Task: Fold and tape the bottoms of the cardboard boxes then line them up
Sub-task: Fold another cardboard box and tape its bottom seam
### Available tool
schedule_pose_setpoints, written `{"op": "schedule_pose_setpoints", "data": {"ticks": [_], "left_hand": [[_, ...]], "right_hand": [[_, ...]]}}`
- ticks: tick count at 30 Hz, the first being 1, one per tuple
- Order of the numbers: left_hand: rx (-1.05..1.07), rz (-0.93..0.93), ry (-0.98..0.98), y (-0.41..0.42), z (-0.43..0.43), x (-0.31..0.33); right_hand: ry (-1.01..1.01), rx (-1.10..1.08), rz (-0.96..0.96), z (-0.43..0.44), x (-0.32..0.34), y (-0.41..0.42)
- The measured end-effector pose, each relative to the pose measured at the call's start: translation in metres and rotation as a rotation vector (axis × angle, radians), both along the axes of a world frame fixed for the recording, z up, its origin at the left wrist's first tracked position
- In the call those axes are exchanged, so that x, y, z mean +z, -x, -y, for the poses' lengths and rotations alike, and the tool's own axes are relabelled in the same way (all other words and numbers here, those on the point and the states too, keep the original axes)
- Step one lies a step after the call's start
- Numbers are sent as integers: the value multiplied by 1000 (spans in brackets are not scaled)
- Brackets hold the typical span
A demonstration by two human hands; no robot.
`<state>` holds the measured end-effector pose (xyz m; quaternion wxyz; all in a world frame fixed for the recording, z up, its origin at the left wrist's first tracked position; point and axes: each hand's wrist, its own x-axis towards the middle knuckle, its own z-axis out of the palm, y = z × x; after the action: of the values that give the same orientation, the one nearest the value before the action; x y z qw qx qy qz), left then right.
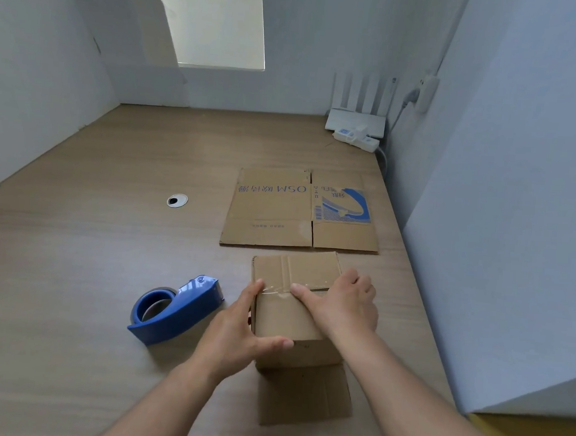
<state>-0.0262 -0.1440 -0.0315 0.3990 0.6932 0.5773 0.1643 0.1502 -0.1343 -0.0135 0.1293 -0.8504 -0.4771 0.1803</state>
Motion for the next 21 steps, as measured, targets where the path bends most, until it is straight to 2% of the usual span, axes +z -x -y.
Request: {"op": "schedule_pose_setpoints", "data": {"ticks": [7, 13, 18, 21], "left_hand": [[41, -106, -19, -13, 3, 8], [391, -205, -132, -49, 0, 10], [585, -86, -92, -51, -4, 3], [620, -24, -36, -49, -5, -5]], "right_hand": [[-122, 46, -194, 0, -8, -15], [-276, 47, -420, 0, -19, -33], [-340, 15, -510, 0, -30, -37], [-373, -23, -539, 1, -34, -37]]}}
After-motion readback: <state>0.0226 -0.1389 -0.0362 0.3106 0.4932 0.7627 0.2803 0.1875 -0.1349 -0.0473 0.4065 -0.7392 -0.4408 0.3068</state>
